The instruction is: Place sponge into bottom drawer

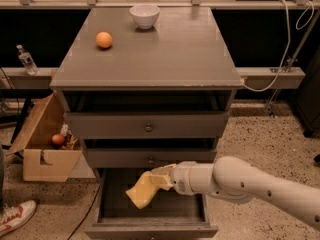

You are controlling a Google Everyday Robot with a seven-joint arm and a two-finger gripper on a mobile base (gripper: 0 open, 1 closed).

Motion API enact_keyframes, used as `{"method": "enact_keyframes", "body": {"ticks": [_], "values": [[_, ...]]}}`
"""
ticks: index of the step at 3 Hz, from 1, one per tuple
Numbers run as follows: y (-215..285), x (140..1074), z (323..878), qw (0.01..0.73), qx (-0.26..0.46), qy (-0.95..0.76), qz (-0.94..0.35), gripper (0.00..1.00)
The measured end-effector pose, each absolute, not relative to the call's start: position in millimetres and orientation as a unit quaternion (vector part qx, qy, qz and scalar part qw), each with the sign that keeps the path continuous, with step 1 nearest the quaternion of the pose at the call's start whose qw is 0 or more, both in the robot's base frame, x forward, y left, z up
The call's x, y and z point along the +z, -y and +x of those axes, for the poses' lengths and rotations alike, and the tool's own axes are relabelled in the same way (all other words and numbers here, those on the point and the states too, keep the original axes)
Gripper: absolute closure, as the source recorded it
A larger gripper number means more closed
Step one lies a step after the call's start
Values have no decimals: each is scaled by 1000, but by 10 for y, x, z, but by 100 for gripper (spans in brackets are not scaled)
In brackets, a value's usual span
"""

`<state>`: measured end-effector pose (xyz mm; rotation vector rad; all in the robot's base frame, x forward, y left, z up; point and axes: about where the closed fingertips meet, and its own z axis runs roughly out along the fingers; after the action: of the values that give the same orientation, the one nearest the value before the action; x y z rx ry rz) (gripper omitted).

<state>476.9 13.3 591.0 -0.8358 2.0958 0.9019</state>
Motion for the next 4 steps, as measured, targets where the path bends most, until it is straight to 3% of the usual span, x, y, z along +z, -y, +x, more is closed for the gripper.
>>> {"method": "enact_keyframes", "body": {"ticks": [4], "values": [[189, 3866, 5783, 391, 284, -862, -152, 100]]}}
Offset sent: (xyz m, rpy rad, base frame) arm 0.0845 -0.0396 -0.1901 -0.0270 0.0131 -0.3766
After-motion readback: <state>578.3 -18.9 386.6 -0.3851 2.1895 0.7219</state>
